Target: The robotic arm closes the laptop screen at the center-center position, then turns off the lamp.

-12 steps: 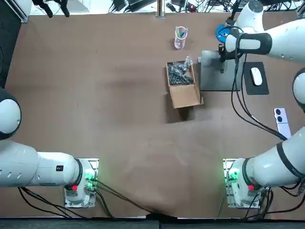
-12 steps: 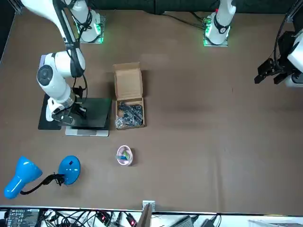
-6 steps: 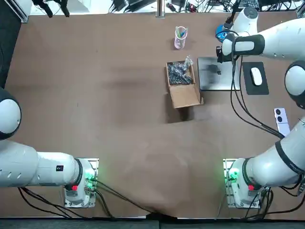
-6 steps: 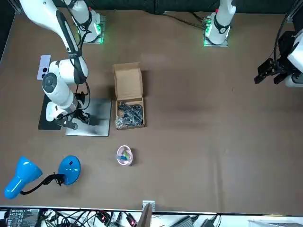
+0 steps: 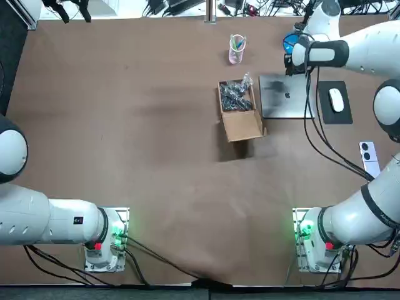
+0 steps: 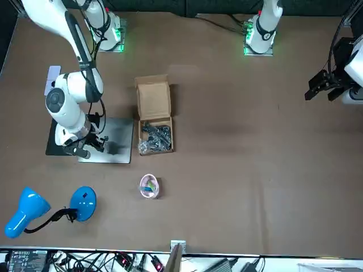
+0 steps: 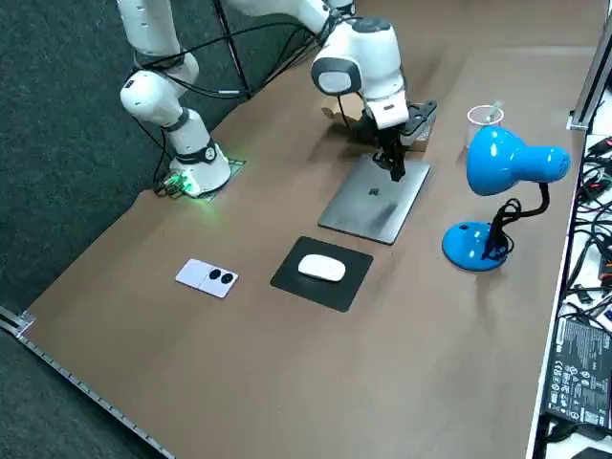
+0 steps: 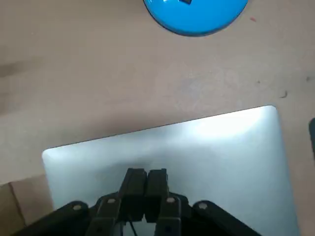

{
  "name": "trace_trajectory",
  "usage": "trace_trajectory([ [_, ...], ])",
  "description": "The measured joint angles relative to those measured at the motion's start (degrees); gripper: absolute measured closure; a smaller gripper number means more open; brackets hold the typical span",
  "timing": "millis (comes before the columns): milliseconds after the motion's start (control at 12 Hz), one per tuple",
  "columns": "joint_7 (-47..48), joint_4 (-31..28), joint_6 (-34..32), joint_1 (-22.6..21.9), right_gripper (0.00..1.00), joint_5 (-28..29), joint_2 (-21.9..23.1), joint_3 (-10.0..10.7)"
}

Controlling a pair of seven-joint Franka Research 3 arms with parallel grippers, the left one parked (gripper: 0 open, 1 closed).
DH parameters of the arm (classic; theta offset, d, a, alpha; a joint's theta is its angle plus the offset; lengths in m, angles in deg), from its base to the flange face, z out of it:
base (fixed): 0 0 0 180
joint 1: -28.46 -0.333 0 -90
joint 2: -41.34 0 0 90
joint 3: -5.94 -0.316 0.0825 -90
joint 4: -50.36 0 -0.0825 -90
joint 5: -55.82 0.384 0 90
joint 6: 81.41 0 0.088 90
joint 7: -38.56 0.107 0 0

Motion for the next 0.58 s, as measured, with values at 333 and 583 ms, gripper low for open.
trace_trajectory([
  [333, -0.04, 5.23, -9.57, -0.2, 0.96, -0.01, 2.09, -0.05],
  [583, -0.04, 7.13, -13.46, -0.29, 0.96, -0.07, 4.12, -0.19],
])
